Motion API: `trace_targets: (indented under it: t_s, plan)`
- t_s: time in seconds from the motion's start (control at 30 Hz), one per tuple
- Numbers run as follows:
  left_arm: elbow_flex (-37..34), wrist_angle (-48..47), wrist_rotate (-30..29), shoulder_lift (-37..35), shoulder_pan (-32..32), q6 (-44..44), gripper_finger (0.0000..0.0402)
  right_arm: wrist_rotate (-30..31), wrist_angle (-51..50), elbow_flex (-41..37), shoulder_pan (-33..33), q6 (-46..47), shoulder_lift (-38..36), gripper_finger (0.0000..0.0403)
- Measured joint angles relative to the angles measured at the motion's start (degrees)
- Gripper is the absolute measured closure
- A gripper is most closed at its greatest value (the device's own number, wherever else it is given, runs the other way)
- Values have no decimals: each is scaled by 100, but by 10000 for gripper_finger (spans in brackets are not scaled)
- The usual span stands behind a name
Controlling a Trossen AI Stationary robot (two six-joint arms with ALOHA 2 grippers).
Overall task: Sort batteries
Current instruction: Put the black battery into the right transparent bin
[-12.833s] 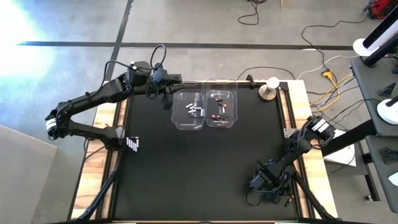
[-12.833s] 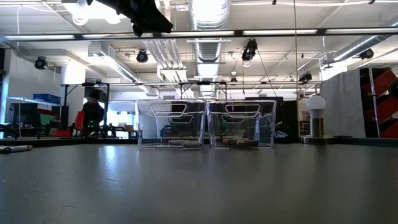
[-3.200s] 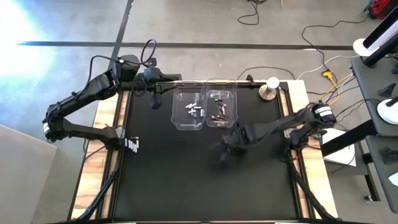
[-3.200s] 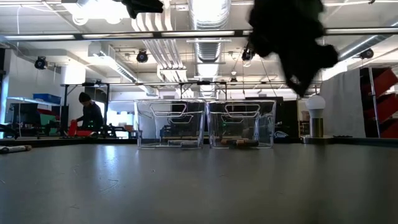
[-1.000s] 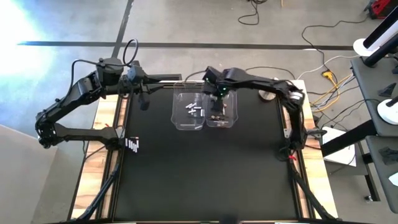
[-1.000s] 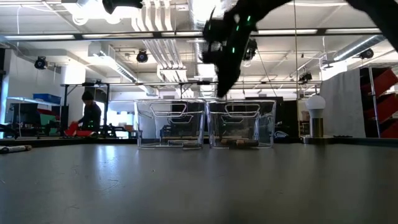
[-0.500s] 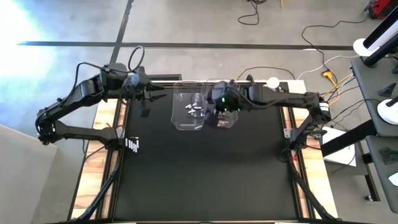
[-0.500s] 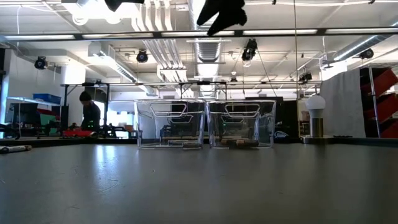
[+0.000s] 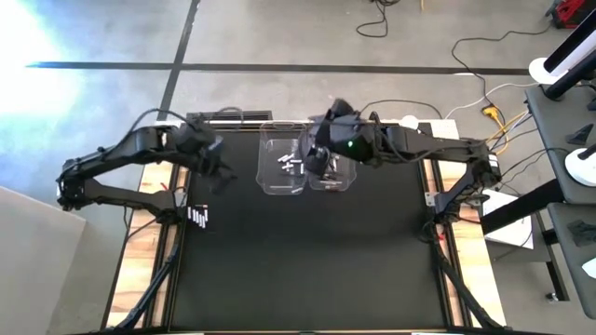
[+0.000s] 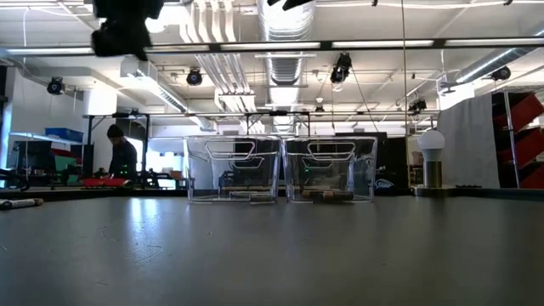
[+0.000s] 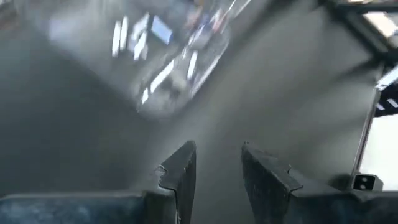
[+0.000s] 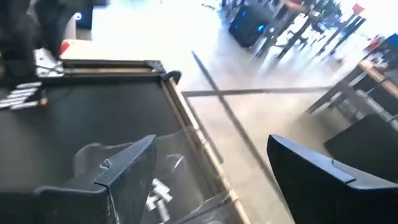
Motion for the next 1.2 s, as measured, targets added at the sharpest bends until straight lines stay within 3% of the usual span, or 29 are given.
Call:
trace_targets:
  t_s: [0.37, 0.7, 0.93, 1.2]
  plan:
    - [-1549, -149, -5, -11, -205, -2902, 294, -70, -855, 187, -82, -304, -130, 130]
    - [-2681, 4, -610, 90, -205, -4435, 294, -150, -2188, 185, -80, 166, -153, 156]
    - [-3185, 380, -653, 339, -199, -4381, 294, -688, -3127, 124, -64, 702, -154, 170]
    - [-2640, 111, -431, 844, 0, -1903, 294, -689, -3122, 53, -66, 528, -269, 173]
